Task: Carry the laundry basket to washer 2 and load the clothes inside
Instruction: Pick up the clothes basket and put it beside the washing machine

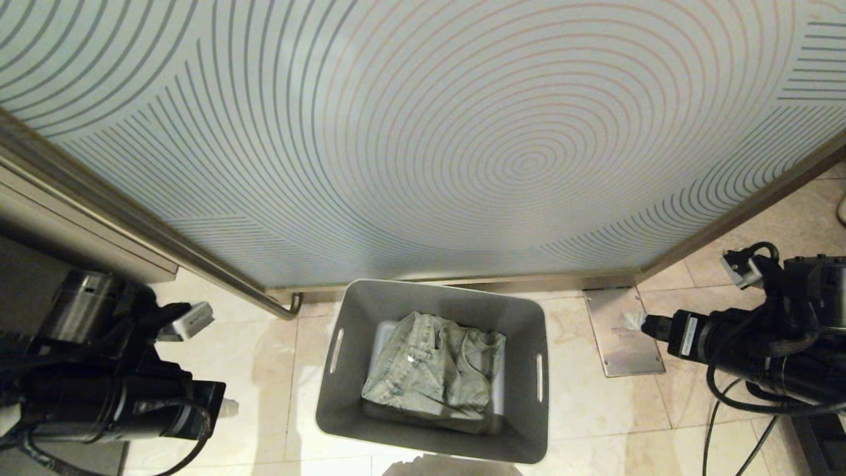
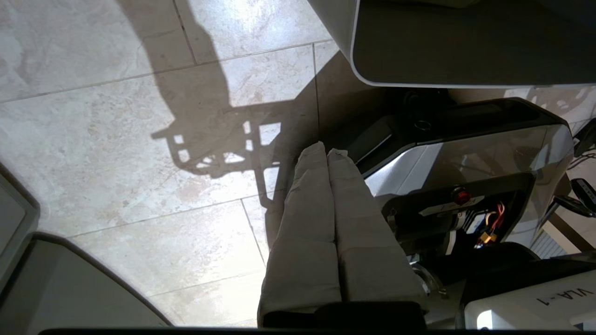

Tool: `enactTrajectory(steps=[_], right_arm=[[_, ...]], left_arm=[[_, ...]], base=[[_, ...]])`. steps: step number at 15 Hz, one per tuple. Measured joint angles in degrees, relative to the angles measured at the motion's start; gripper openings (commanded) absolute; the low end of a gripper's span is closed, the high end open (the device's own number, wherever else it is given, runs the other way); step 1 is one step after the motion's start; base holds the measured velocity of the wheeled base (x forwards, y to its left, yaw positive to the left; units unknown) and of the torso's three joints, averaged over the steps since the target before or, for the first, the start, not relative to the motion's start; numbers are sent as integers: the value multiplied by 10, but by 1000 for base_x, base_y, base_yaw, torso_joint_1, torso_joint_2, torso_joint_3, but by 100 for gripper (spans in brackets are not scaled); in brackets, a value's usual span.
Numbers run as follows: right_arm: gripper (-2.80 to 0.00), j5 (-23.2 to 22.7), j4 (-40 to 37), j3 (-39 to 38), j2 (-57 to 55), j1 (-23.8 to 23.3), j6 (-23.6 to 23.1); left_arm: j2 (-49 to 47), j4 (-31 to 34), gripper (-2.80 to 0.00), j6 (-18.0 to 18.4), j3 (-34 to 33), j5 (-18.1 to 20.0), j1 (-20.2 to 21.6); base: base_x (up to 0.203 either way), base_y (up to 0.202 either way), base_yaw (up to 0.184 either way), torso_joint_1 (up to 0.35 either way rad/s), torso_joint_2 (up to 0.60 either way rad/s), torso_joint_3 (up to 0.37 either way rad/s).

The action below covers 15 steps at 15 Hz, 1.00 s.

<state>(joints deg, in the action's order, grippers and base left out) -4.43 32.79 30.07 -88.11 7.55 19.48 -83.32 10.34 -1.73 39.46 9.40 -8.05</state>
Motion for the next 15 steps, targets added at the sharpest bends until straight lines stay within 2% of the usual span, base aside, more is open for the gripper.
enactTrajectory(steps=[1, 6, 10, 12, 15], right_arm=[[0, 2, 6, 2, -12, 3, 0], [0, 22, 7, 6, -36, 19, 8], [0, 24, 15, 12, -51, 20, 16], [0, 35, 21, 21, -62, 20, 24], [0, 44, 22, 33, -75, 22, 24]], left_arm=[[-2, 0, 0, 0, 0, 0, -1], [-12, -15, 0, -5, 5, 1, -14], [-27, -24, 0, -32, -3, 3, -34], [-41, -52, 0, -59, -10, 4, -53], [-76, -114, 0, -70, -26, 12, -72]], base=[[0, 0, 0, 0, 0, 0], [0, 0, 0, 0, 0, 0], [0, 0, 0, 0, 0, 0], [0, 0, 0, 0, 0, 0], [0, 0, 0, 0, 0, 0]])
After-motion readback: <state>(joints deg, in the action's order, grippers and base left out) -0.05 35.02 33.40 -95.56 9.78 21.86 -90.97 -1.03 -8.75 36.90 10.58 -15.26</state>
